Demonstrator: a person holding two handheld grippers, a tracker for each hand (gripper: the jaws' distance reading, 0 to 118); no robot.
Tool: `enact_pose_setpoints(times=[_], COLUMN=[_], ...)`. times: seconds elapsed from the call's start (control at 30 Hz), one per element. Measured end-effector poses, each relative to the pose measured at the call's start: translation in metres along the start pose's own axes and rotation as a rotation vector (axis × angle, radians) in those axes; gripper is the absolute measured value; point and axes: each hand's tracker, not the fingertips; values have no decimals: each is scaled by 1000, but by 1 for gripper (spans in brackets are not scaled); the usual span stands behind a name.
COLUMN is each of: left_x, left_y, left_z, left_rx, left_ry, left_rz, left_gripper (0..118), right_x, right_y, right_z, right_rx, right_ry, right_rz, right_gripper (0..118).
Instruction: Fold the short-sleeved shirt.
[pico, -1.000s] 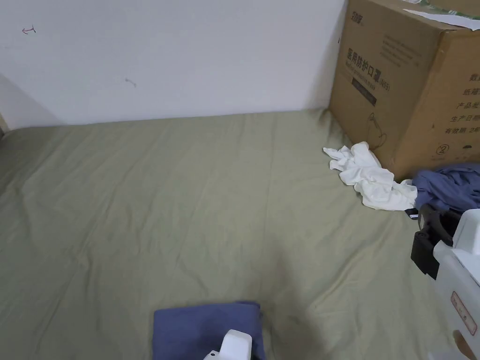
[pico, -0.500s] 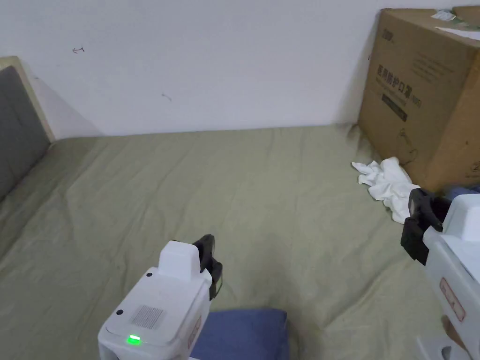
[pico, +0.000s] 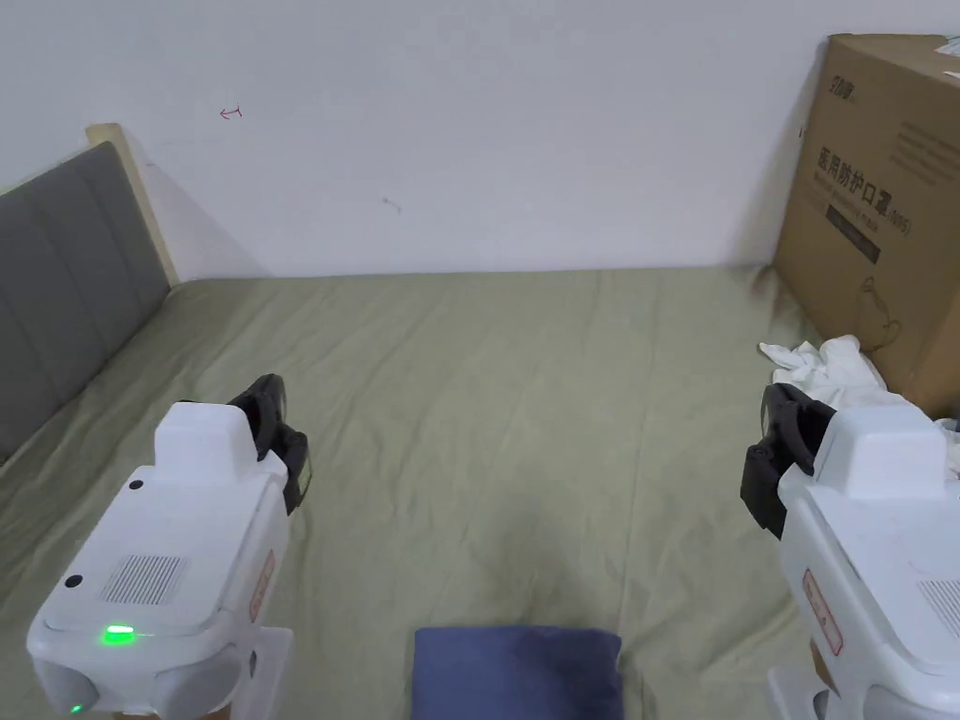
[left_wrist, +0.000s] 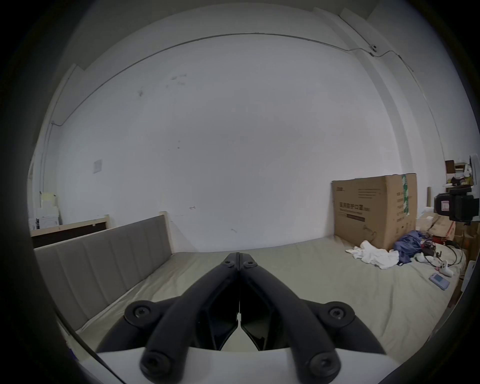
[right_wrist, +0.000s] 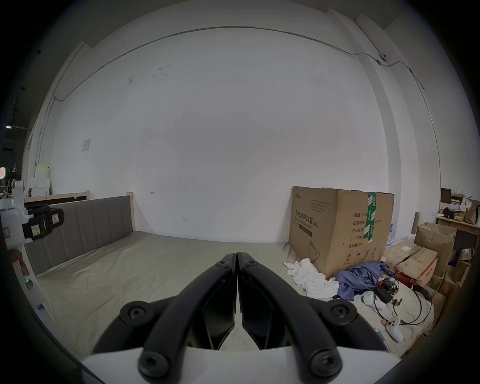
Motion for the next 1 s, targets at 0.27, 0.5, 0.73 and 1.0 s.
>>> enact_pose_setpoints(times=[0.27, 0.5, 0.73, 1.0], left_x=[-12, -18, -22, -24], left_y=[-12, -25, -41, -69], left_z=[4, 3, -5, -18], left_rx=[-30, -63, -119, -206], left_ry=[27, 23, 16, -15], left_rz=[30, 61, 73, 103], left_gripper=[0, 0, 0, 0], right_x=[-15, -45, -89, -109], right_y=[-12, -82, -179, -258], right_z=[-7, -38, -63, -75], right_rx=[-20, -166, -371, -518], right_ry=[27, 109, 195, 210], right_rz=[2, -24, -4, 43], right_gripper=[1, 1, 1, 1])
